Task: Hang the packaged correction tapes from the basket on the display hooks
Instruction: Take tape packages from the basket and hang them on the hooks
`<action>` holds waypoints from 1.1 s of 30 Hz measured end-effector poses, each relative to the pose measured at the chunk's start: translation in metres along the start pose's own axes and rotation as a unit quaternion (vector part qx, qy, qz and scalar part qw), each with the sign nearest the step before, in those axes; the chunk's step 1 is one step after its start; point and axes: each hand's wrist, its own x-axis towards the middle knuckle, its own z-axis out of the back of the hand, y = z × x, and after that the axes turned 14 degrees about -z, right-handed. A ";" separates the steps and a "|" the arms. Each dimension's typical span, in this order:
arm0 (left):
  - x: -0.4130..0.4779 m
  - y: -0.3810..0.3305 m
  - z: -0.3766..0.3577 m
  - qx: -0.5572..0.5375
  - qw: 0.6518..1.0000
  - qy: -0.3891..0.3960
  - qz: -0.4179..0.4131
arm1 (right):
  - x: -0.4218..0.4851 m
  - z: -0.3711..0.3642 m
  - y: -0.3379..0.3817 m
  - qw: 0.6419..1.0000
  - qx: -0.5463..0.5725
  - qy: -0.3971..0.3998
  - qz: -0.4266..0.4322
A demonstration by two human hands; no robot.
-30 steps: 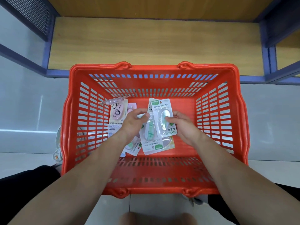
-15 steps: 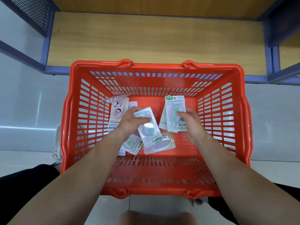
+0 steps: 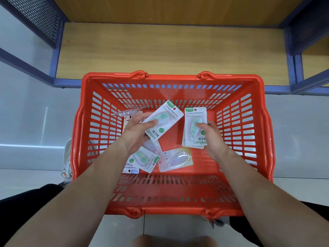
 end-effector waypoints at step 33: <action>-0.014 0.019 -0.015 0.063 0.996 0.055 0.041 | -0.015 -0.033 -0.014 0.982 -0.114 0.151 0.000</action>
